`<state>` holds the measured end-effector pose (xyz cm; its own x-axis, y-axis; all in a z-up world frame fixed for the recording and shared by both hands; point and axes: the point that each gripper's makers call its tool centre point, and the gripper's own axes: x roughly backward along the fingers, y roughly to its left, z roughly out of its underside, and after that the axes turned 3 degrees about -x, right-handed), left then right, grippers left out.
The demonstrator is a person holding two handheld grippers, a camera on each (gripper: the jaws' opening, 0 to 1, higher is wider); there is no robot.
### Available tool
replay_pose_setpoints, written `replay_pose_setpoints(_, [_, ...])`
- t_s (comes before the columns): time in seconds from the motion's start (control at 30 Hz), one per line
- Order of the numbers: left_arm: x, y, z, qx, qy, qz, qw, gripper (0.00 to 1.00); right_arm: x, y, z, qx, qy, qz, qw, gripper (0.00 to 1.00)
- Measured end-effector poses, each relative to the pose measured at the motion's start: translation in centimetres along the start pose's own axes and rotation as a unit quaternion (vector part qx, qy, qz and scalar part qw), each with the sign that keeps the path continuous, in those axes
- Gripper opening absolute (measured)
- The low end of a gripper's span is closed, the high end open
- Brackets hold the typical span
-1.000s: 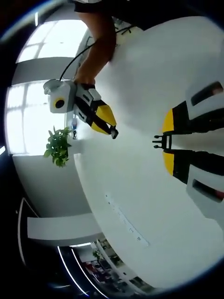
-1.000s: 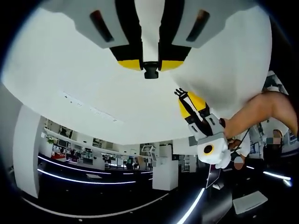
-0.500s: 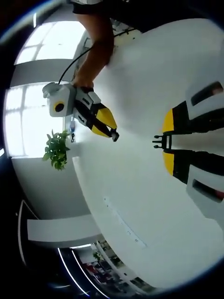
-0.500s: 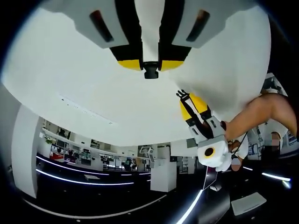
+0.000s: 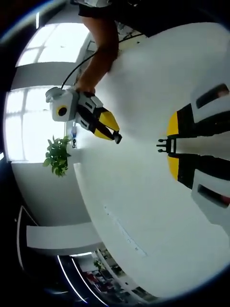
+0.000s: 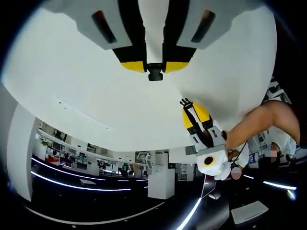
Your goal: Snap the two parts of the plastic buckle together until the buckle closes and remains connected.
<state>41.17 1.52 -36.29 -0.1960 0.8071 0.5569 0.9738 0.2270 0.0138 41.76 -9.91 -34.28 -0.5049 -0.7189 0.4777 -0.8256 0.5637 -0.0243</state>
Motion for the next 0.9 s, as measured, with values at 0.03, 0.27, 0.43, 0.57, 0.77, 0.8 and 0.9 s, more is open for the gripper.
replay_pose_setpoints(0.03, [0.0, 0.1, 0.2, -0.001, 0.004, -0.001, 1.0, 0.1, 0.0, 0.0, 0.1, -0.001, 0.001, -0.001, 1.0, 0.12])
replay_pose_setpoints(0.27, [0.6, 0.3, 0.0, -0.004, -0.003, -0.008, 1.0, 0.1, -0.2, 0.2, 0.4, 0.017, 0.0, -0.008, 0.9998, 0.12])
replay_pose_setpoints(0.43, [0.9, 0.3, -0.3, -0.006, -0.011, -0.008, 0.9999, 0.1, -0.1, 0.8, 0.4, 0.023, -0.002, -0.019, 0.9995, 0.12])
replay_pose_setpoints(0.57, [0.9, 0.3, 0.0, -0.003, -0.011, -0.007, 0.9999, 0.1, 0.0, 1.5, 0.6, 0.033, 0.008, -0.025, 0.9991, 0.12])
replay_pose_setpoints(0.77, [1.2, 0.1, -0.1, -0.002, -0.015, -0.003, 0.9999, 0.1, -0.1, 2.0, 0.6, 0.04, 0.009, -0.038, 0.9985, 0.12])
replay_pose_setpoints(0.8, [1.2, 0.1, -0.1, -0.001, -0.015, -0.003, 0.9999, 0.1, -0.1, 1.8, 0.7, 0.039, 0.011, -0.036, 0.9985, 0.12])
replay_pose_setpoints(0.9, [1.2, 0.0, -0.1, -0.002, -0.014, -0.003, 0.9999, 0.1, 0.0, 1.5, 0.8, 0.036, 0.012, -0.035, 0.9987, 0.12])
